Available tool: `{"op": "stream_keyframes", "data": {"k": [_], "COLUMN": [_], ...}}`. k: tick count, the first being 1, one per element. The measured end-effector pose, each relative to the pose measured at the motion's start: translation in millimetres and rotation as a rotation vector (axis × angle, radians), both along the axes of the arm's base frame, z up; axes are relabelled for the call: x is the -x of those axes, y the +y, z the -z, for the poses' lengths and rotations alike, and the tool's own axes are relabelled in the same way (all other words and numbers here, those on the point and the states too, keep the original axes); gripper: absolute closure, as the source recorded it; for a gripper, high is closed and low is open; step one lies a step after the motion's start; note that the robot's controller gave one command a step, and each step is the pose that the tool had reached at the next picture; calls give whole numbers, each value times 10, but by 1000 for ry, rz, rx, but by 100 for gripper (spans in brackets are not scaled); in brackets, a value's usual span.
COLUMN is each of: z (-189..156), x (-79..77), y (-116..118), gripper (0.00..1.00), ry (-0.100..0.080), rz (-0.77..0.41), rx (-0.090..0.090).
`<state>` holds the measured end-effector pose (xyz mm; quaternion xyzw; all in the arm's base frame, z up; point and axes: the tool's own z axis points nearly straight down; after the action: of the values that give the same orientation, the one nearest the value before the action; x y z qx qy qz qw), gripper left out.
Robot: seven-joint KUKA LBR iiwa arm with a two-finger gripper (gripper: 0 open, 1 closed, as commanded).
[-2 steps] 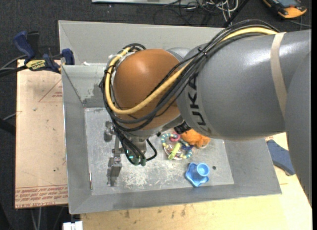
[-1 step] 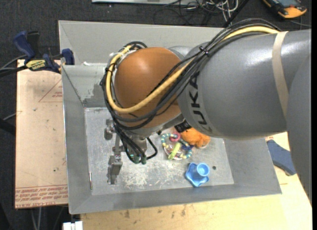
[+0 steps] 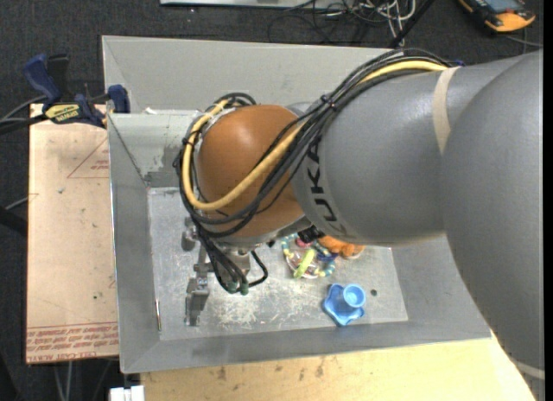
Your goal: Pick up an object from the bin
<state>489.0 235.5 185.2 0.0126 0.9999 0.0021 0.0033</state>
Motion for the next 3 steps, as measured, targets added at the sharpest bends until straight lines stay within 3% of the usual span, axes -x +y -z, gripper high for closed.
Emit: {"op": "stream_keyframes", "data": {"k": [1, 2, 3], "z": [532, 529, 585], "x": [-125, -75, -103], "y": [-267, -535, -782], "gripper": [0, 0, 0], "ry": [5, 11, 6], "rz": [-118, -203, 50], "rx": [3, 5, 3]}}
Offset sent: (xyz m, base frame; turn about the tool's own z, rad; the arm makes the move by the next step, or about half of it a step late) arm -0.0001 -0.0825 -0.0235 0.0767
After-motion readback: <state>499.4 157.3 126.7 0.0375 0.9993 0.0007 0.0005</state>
